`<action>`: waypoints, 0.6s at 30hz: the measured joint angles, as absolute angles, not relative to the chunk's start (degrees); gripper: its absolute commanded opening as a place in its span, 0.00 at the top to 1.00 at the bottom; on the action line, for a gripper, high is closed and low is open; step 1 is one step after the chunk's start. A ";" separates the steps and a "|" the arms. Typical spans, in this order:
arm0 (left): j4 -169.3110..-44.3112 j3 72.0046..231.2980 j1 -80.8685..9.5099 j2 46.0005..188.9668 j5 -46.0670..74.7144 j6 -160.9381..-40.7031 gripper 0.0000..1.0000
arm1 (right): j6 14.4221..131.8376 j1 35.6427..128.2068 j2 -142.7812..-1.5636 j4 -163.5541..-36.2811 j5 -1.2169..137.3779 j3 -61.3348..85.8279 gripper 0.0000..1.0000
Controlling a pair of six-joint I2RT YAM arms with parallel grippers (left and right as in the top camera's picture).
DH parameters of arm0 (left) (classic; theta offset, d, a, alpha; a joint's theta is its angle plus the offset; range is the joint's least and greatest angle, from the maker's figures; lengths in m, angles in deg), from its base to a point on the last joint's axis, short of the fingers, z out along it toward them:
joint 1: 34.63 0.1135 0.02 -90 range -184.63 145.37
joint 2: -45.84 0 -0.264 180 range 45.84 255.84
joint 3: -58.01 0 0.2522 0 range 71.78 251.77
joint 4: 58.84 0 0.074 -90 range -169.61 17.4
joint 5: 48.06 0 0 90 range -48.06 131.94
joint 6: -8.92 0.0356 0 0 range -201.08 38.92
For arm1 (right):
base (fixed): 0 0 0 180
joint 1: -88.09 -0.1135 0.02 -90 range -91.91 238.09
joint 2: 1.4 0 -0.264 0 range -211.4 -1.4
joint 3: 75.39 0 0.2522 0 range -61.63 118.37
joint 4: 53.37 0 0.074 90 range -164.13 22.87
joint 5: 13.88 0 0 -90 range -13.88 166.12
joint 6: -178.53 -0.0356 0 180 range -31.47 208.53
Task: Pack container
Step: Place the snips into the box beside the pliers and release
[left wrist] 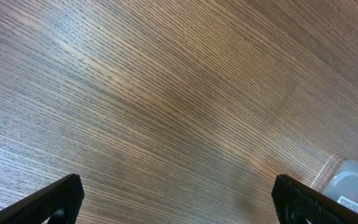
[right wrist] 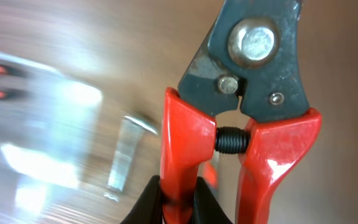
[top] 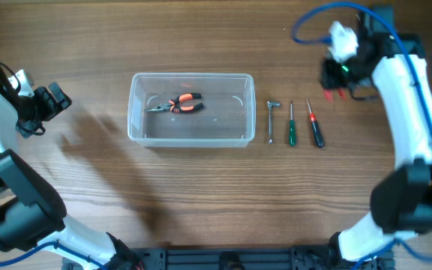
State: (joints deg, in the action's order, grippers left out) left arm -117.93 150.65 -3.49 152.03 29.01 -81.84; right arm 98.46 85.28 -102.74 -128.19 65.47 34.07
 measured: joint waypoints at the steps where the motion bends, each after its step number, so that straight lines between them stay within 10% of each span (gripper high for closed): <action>1: -117.93 150.65 -3.49 152.03 29.01 -81.84 0.00 | 99.99 81.15 -100.79 -126.51 65.12 35.40 0.96; 7: -117.93 150.65 -3.49 152.03 29.01 -81.84 0.00 | 117.76 57.85 -99.66 -121.02 62.15 37.11 0.96; 18: -117.93 150.65 -3.49 152.03 29.01 -81.84 0.00 | 136.91 54.00 -121.69 -119.93 63.39 36.13 0.96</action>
